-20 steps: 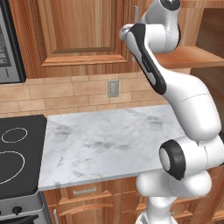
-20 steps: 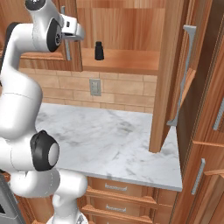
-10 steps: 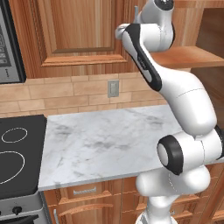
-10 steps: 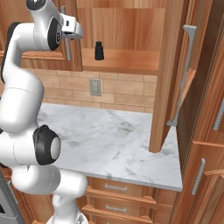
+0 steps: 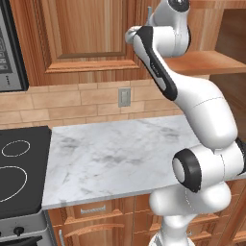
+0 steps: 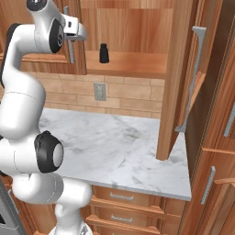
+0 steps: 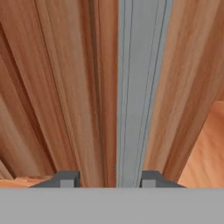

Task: Move the oil and vinegar bottle and shaker from the cabinet to the dining counter.

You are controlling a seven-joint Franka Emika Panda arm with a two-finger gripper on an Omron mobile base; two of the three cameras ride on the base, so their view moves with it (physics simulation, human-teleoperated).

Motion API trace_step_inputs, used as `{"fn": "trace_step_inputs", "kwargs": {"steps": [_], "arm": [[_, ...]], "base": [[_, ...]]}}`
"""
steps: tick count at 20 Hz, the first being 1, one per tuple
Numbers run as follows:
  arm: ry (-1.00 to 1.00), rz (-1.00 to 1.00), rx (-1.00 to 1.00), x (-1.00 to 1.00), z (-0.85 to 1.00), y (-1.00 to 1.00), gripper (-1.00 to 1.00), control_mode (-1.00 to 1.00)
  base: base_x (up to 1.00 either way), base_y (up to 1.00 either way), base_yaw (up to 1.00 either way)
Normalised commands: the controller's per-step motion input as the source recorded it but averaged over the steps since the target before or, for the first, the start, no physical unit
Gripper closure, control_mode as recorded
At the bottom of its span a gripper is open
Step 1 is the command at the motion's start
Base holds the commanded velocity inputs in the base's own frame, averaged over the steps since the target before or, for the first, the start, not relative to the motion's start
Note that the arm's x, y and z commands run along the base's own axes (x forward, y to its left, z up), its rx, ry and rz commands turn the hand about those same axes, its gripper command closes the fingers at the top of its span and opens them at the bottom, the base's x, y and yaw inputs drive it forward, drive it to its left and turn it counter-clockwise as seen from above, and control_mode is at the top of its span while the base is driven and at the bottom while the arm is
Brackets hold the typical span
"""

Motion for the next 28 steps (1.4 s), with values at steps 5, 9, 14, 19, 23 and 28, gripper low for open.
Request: {"fn": "trace_step_inputs", "kwargs": {"steps": [5, 9, 14, 19, 23, 28], "arm": [[-0.03, 0.00, 0.00, 0.36, -0.17, -0.01, 1.00, -1.00], [-0.12, 0.05, 0.00, 0.04, -0.14, 0.36, 1.00, -1.00], [-0.08, 0.07, 0.00, -0.10, -0.06, 0.60, 1.00, -1.00], [0.00, 0.05, 0.01, -0.15, 0.00, 0.53, 1.00, -1.00], [0.00, 0.06, 0.06, -0.24, 0.06, 0.53, 1.00, -1.00], [0.00, 0.11, 0.08, -0.39, 0.07, 0.53, 1.00, -1.00]], "base": [[0.00, 0.00, 0.00], [0.00, 0.00, 0.00], [0.00, 0.00, 0.00], [0.00, 0.00, 0.00], [0.00, 0.00, 0.00], [0.00, 0.00, 0.00]]}}
